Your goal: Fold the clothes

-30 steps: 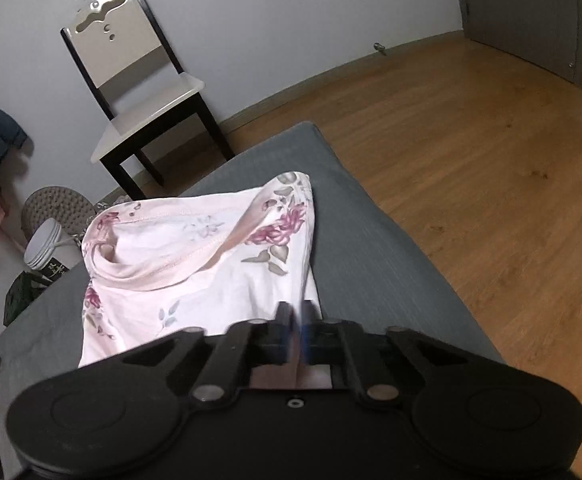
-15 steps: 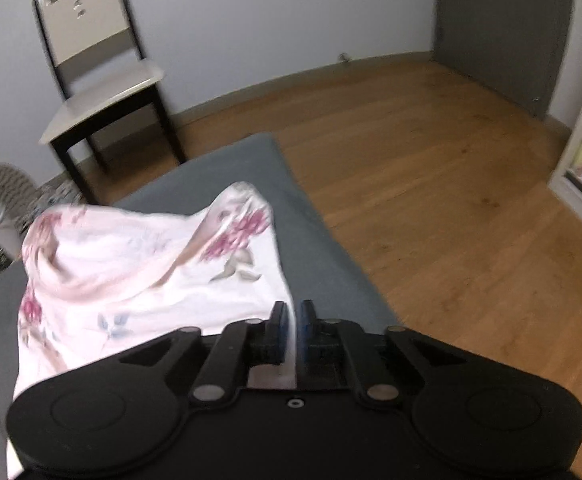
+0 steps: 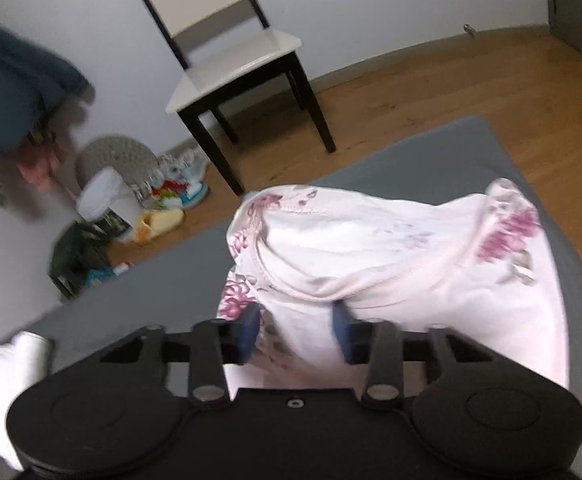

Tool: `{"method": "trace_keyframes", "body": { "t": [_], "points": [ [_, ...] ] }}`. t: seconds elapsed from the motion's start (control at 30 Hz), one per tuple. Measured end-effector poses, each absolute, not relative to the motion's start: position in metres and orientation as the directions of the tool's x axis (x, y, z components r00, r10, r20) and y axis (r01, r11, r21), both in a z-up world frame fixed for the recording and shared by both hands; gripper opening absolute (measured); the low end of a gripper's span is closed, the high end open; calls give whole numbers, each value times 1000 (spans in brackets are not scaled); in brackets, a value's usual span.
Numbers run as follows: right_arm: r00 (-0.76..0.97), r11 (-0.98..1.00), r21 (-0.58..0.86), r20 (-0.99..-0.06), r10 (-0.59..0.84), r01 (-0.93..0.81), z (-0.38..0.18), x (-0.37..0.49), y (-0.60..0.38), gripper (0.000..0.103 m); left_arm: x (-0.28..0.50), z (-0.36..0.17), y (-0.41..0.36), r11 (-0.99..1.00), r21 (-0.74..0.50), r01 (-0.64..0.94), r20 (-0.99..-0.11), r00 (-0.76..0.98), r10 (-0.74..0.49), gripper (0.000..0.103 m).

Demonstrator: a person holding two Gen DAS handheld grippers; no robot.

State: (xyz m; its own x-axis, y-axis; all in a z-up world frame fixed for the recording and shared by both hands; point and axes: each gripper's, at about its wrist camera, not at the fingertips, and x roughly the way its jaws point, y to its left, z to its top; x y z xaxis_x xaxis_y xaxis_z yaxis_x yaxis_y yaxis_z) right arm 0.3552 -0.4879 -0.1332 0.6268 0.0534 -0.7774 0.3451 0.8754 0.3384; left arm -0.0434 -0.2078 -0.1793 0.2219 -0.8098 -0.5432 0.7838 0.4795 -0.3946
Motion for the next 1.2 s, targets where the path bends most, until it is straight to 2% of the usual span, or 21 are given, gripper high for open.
{"method": "trace_keyframes", "body": {
  "t": [0.07,0.17,0.3,0.33,0.4,0.53,0.67,0.77,0.9,1.0,1.07,1.2],
  "points": [
    [635,880,286,-772,-23,380,-131,365,-485,21,-43,-179,-208,477,-393,786,-543,221,-810,97],
    [686,875,229,-712,-148,427,-120,377,-486,21,-44,-179,-208,473,-394,788,-542,217,-812,98],
    [716,875,216,-672,-189,434,-101,379,-493,25,-42,-180,-208,467,-407,785,-539,206,-816,99],
    [716,877,237,-680,-157,417,-97,376,-495,32,-41,-180,-208,468,-412,782,-540,204,-817,100],
    [699,896,242,-708,-101,373,-92,367,-489,34,-39,-178,-209,471,-424,774,-542,200,-816,100],
    [584,967,122,-811,-32,223,-87,338,-441,42,-35,-168,-209,501,-444,743,-557,209,-804,100],
    [466,996,24,-885,-19,85,-84,314,-396,42,-40,-146,-199,569,-376,731,-522,340,-782,100],
    [487,984,11,-870,-77,177,-86,314,-400,49,-42,-140,-195,595,-338,729,-512,388,-766,100],
    [517,912,100,-846,-133,398,-92,331,-436,50,-42,-150,-196,611,-351,709,-538,381,-752,100],
    [519,840,169,-842,-149,515,-102,350,-462,42,-37,-157,-193,625,-405,667,-551,367,-749,100],
    [512,835,165,-845,-156,526,-113,362,-467,32,-32,-162,-191,631,-432,645,-557,359,-749,100],
    [496,824,134,-846,-194,551,-135,388,-474,32,-20,-178,-189,633,-483,604,-579,322,-749,100]
  ]
}}
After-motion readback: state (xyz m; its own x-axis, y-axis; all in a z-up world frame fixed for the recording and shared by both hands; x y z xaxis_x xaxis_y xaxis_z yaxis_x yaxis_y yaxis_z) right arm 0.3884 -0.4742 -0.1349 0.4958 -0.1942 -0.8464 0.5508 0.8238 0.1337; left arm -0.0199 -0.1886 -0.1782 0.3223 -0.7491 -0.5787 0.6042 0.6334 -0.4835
